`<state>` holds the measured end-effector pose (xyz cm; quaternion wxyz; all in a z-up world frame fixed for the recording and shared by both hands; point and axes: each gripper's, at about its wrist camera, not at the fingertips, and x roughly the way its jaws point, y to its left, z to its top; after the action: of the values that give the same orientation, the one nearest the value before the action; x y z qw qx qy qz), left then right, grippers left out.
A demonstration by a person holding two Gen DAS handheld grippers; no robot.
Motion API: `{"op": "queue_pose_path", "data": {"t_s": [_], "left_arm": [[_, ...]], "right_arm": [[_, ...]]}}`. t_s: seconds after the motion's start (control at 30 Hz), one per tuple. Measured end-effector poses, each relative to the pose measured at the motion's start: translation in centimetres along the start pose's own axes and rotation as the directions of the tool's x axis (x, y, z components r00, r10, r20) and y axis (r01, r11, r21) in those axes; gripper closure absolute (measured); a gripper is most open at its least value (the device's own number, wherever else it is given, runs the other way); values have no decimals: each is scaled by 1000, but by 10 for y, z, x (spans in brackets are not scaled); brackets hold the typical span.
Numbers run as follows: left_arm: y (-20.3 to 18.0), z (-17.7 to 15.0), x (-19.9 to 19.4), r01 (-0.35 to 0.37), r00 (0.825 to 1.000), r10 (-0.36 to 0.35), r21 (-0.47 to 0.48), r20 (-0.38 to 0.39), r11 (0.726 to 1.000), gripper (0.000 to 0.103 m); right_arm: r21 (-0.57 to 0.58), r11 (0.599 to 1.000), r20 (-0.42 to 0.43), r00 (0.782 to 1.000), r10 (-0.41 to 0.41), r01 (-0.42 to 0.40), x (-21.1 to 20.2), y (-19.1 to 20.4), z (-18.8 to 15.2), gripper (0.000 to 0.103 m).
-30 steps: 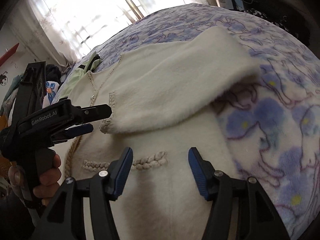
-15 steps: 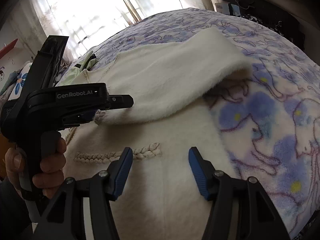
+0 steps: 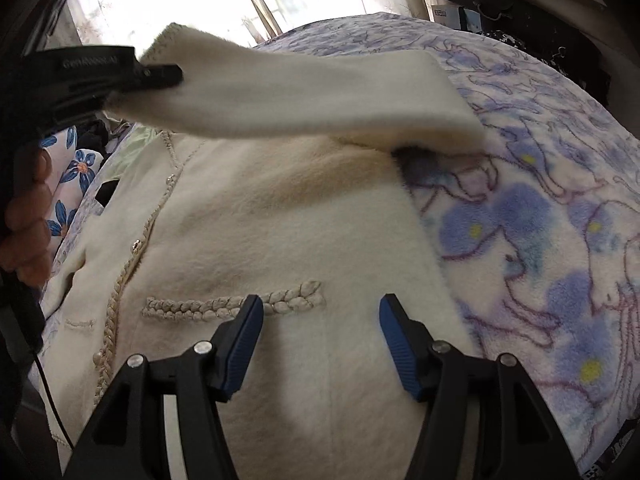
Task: Fold large clothes
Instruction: 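Carry the held sleeve across the cardigan body and open the right gripper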
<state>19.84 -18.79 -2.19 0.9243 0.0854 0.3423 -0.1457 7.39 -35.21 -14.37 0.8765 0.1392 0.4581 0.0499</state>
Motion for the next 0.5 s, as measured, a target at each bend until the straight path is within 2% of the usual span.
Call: {"op": "queue_pose_path", "data": {"t_s": [0.1, 0.23, 0.37, 0.43, 0.5], "left_arm": [[13, 17, -13, -53, 998, 52, 19, 41, 998, 90], [28, 36, -28, -85, 994, 83, 29, 74, 996, 90], [33, 50, -43, -108, 988, 102, 39, 118, 993, 90], [35, 57, -49, -107, 986, 101, 38, 131, 994, 90], [36, 61, -52, -116, 983, 110, 29, 149, 993, 90]], "right_arm": [[38, 999, -15, 1000, 12, -12, -4, -8, 13, 42], [73, 996, 19, 998, -58, 56, -4, -24, 43, 42], [44, 989, 3, 990, -139, 139, 19, -32, 77, 43], [21, 988, -16, 988, -152, 153, 36, -32, 92, 47], [-12, 986, -50, 985, -165, 164, 54, -29, 104, 60]]}}
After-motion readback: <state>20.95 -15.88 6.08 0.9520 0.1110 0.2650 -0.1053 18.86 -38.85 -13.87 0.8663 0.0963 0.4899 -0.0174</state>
